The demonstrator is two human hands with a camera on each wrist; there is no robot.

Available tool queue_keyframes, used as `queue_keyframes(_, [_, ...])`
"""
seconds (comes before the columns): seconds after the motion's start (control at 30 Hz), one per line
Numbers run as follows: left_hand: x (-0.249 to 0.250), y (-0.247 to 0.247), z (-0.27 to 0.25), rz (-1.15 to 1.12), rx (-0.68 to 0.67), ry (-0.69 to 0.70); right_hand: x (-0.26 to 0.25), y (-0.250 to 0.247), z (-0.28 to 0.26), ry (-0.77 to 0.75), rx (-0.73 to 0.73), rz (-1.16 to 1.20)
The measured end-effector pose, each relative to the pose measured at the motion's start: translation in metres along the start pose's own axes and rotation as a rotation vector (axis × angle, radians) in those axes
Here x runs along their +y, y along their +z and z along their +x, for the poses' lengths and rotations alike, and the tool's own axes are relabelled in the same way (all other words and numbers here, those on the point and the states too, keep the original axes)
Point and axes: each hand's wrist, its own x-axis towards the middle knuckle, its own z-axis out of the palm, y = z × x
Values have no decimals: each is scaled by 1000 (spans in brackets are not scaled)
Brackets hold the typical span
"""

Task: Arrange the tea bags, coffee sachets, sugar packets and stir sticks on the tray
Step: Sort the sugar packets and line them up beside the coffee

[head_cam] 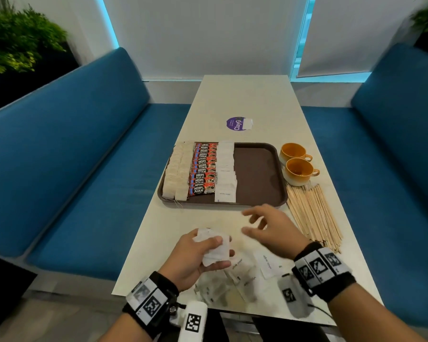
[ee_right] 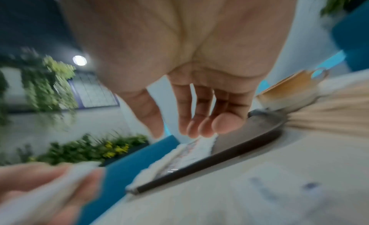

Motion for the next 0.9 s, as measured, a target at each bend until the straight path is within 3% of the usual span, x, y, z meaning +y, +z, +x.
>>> queue_keyframes(0.07, [7,-10,-6,-12,1,12,24,-11,13,163,108,-132])
queue_keyframes(0.17, [16,-23,-13,-38,18,44,48,-11,22,355,55,-239])
queue_keyframes(0.33, [17,-35,-19,-16,61,58,47,0,21,343,-22,-402])
queue_keyframes(0.43, [13,-42,-18,90,106,49,52,4,25,389,-21,-250])
queue_keyframes(0.53, [9,-48,-15,346,142,45,57,5,26,394,29,-159])
queue_keyframes(0.73, [1,-49,-11,1109,176,176,58,-5,20,288,97,-56])
queue_keyframes(0.9, [-15,-43,-5,1416,144,178,22,-6,3,71,-157,-49])
